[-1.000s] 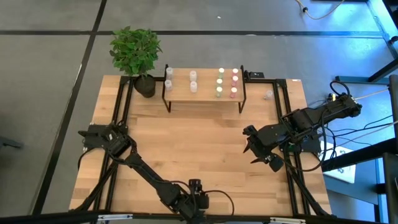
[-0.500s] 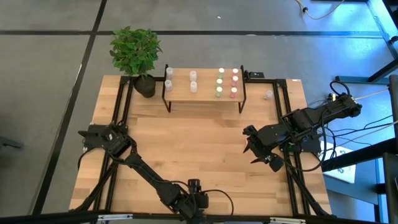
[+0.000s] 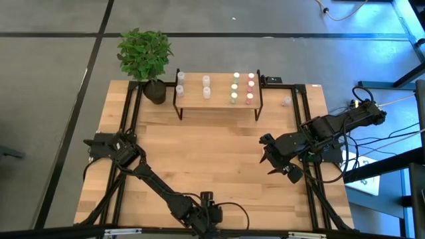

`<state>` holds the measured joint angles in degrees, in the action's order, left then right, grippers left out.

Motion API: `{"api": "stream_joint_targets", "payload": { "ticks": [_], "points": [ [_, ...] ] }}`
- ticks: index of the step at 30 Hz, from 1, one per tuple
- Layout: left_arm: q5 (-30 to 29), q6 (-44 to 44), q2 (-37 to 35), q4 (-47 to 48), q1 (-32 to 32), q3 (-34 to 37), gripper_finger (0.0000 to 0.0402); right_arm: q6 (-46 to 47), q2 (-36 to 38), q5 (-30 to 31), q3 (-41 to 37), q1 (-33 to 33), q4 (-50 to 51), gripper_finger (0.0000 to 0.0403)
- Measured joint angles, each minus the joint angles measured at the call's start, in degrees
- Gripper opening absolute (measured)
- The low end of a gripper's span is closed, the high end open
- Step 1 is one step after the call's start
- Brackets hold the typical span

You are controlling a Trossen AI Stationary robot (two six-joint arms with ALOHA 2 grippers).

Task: Pick and place medicine bottles onto shelf by color
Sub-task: Put the white pill bottle on the shelf aligned with the other white pill bottles

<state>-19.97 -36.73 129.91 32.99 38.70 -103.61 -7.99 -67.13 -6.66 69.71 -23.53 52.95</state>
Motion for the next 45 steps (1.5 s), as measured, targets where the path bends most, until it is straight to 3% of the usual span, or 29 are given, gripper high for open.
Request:
{"api": "stream_joint_targets", "payload": {
  "ticks": [16, 25, 36, 45],
  "points": [
    [0.1, -0.7, -0.1, -0.1, 0.0, 0.0, 0.0129, 0.0, 0.0, 0.0, 0.0, 0.0, 0.0, 0.0227],
    [0.0, -0.7, -0.1, 0.0, 0.0, -0.9, 0.0124, 0.0, 0.0, 0.0, 0.0, 0.0, 0.0, 0.0227],
    [-0.5, -0.7, -0.1, 4.1, -1.7, -8.4, 0.0122, 0.0, 0.0, 0.0, 0.0, 0.0, 0.0, 0.0227],
    [-3.8, -2.0, -0.1, 18.6, -3.9, -18.3, 0.0122, 0.0, 0.0, 0.0, 0.0, 0.0, 0.0, 0.0227]
  ]
}}
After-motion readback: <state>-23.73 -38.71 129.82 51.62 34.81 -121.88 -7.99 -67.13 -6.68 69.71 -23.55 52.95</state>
